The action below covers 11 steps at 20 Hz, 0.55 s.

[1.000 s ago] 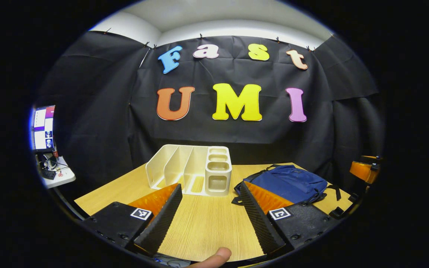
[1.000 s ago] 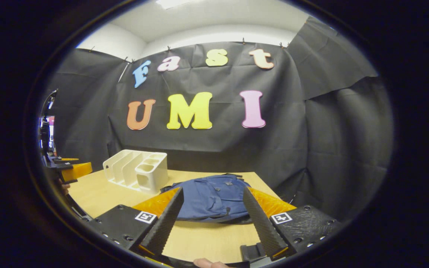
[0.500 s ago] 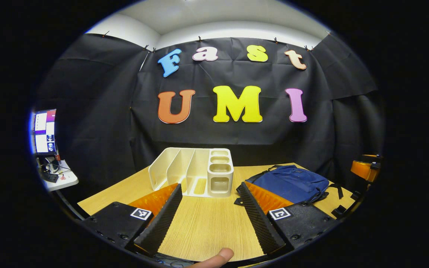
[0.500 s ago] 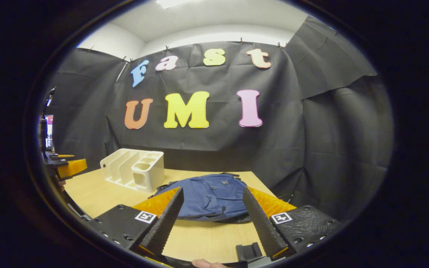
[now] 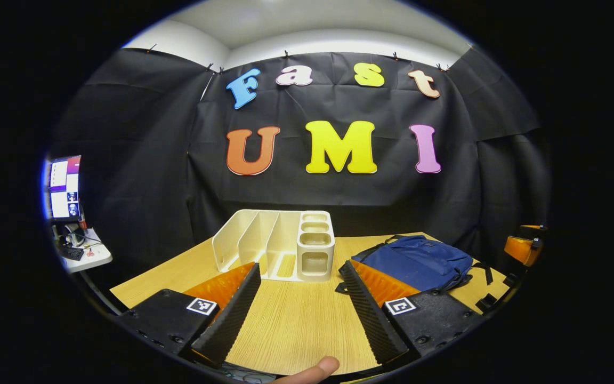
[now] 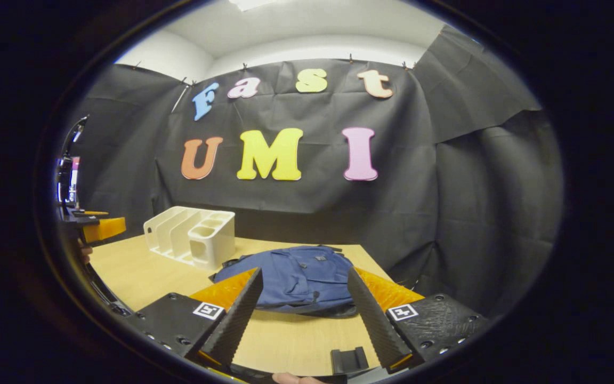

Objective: Open the schoolbag, grab two books from the bookshelf and put them into the schoolbag.

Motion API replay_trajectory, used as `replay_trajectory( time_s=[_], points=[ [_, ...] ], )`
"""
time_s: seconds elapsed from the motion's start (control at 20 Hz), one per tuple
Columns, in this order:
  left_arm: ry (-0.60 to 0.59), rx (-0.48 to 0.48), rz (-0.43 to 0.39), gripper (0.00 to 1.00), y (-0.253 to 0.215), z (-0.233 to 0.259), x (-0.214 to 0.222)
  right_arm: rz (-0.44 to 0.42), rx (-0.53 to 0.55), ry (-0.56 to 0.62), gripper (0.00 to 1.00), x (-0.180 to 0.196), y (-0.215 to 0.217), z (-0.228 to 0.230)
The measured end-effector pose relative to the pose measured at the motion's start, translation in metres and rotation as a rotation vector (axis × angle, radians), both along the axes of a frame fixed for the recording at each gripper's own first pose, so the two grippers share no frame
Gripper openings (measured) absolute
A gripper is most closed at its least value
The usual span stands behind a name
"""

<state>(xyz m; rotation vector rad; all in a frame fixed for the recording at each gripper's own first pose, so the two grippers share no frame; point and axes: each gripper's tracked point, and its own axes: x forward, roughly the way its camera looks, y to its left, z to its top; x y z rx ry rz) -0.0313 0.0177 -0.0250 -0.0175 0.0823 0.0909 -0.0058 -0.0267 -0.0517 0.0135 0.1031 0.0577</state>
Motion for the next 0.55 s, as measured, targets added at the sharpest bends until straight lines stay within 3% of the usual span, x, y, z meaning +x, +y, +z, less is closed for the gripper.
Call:
replay_trajectory(
  time_s=[0.3,0.55],
  points=[
    [-0.01,-0.008,0.014,0.98,-0.009,-0.001,0.005,0.017,-0.023,-0.027,0.95,0.006,-0.007,-0.002],
    [-0.018,-0.001,0.013,0.98,-0.049,0.009,0.029,0.001,-0.02,-0.027,0.98,0.024,-0.035,-0.006]
  ],
)
